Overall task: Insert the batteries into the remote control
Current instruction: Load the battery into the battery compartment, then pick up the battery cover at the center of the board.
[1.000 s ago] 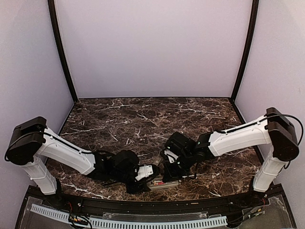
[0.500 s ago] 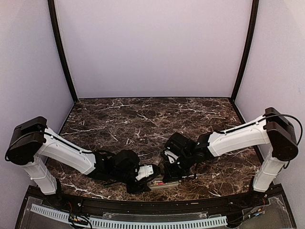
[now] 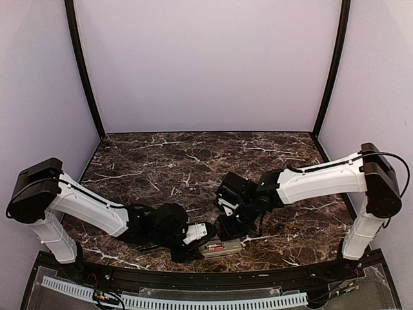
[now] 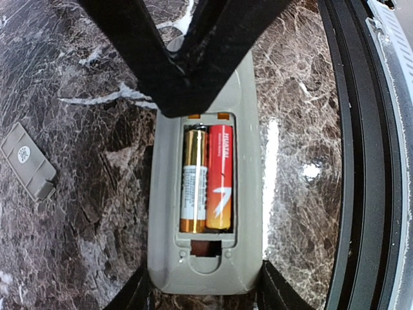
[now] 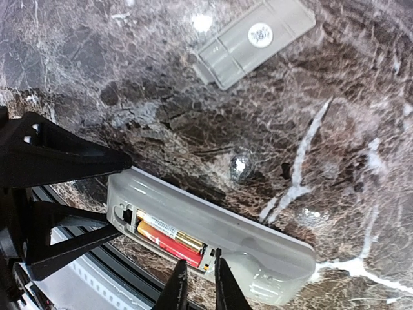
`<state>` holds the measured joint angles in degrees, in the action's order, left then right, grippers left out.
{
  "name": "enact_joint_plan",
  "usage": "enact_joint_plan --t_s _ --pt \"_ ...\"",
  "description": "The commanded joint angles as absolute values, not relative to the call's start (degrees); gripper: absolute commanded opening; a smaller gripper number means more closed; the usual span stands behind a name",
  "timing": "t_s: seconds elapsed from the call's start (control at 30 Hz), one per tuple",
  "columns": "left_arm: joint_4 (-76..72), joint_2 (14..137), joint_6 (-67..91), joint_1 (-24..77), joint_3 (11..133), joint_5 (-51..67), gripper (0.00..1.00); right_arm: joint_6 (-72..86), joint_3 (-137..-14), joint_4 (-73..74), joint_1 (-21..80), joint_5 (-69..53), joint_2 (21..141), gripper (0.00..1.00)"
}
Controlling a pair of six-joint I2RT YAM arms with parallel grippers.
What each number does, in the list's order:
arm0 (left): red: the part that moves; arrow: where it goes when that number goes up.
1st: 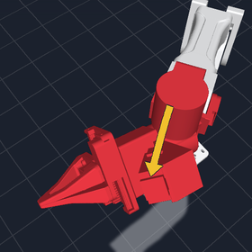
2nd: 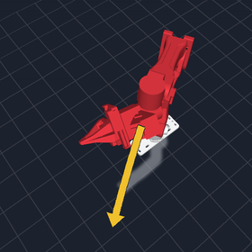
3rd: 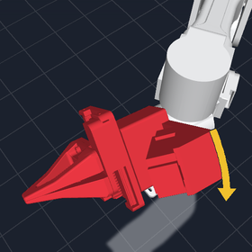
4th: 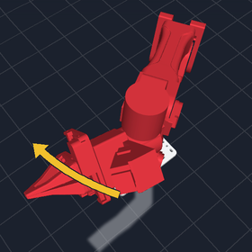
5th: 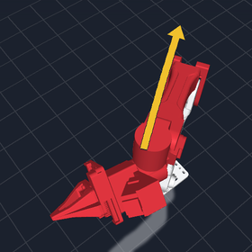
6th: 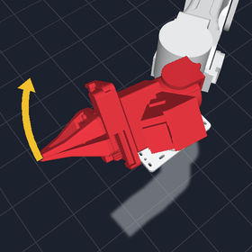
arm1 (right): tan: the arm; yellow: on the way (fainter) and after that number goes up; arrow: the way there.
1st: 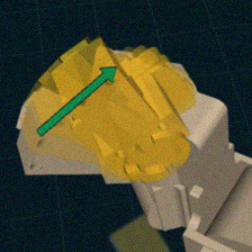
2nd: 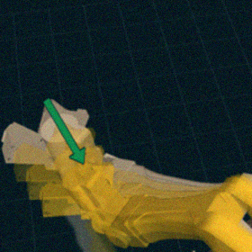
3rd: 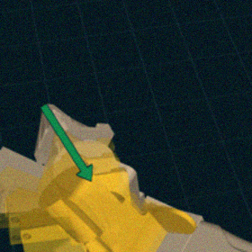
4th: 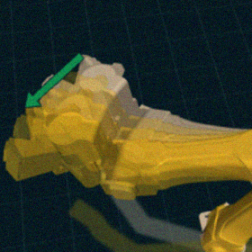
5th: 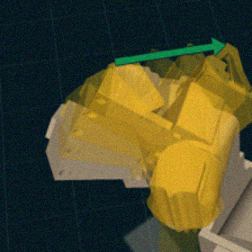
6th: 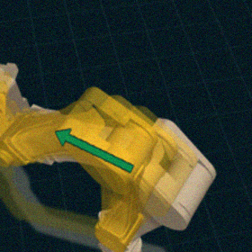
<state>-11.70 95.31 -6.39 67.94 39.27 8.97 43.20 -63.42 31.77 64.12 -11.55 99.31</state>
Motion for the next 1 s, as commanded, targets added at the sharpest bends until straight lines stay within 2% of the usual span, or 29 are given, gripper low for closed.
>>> enact_joint_plan --t_s 0.0,0.1,0.3,0.7,0.97 --pt "-10.2 91.6 -5.0 68.2 37.4 8.9 0.52 39.6 -66.6 36.7 63.5 -8.9 97.9 0.14" --pt "-9.8 88.9 -3.8 68.2 36.7 7.8 0.59 38.1 -65.5 32.1 63.4 -13.9 97.1 0.01" --pt "-11.0 80.6 -1.1 67.8 33.6 6.6 0.77 38.1 -62.4 20.3 63.3 -23.5 99.6 0.00" --pt "-11.7 69.2 5.5 62.8 30.9 1.7 0.82 37.8 -57.8 18.3 61.3 -25.3 104.0 0.00" --pt "-11.7 67.6 9.1 59.2 31.2 -3.8 0.83 30.3 -66.8 26.3 59.0 -21.6 100.8 0.00"
